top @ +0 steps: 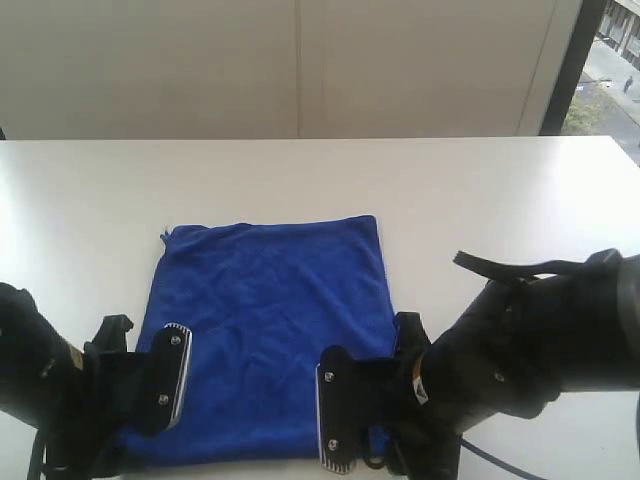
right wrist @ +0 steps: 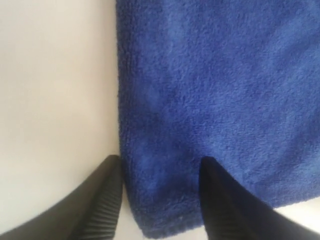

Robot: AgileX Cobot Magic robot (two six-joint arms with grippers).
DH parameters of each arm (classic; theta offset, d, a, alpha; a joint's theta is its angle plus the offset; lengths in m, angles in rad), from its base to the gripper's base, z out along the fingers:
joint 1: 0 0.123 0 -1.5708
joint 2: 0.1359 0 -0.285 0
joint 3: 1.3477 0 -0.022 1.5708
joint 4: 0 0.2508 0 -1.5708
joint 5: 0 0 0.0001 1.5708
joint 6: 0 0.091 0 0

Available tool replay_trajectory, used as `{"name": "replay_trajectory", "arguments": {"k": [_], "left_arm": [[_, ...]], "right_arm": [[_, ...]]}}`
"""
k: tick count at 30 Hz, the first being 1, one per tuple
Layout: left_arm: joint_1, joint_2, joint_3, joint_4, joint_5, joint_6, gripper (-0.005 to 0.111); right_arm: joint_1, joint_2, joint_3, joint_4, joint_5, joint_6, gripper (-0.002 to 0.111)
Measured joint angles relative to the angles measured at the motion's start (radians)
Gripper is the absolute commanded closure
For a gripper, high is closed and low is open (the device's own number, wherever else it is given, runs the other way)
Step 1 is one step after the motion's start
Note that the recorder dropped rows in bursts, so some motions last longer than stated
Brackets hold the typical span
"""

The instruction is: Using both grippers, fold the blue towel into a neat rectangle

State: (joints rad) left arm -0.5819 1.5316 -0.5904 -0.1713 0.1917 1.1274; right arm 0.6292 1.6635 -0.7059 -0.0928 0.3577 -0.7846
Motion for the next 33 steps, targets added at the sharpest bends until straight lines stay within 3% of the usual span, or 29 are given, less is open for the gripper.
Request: {"name": "replay_trajectory", "arguments": {"k": [4,8,28,33], "left_arm": [[0.0,0.005,0.0,-0.003,0.004,0.0,0.09],[0.0,0.008,0.0,-0.003,0.004,0.0,0.107],[0.0,-0.169,0.002,0.006,0.095,0.0,0.107],[0.0,-0.197,0.002,0.006,0.179,0.0,0.107]], "right_arm": [[0.0,0.002,0.0,-0.002,0.022,0.0,0.096],[0.0,0.003,0.002,-0.002,0.025,0.0,0.108],[0.0,-0.161,-0.058,-0.013,0.259,0.0,0.108],[0.0,-0.161,-0.063,-0.013,0.335,0.0,0.108]]}}
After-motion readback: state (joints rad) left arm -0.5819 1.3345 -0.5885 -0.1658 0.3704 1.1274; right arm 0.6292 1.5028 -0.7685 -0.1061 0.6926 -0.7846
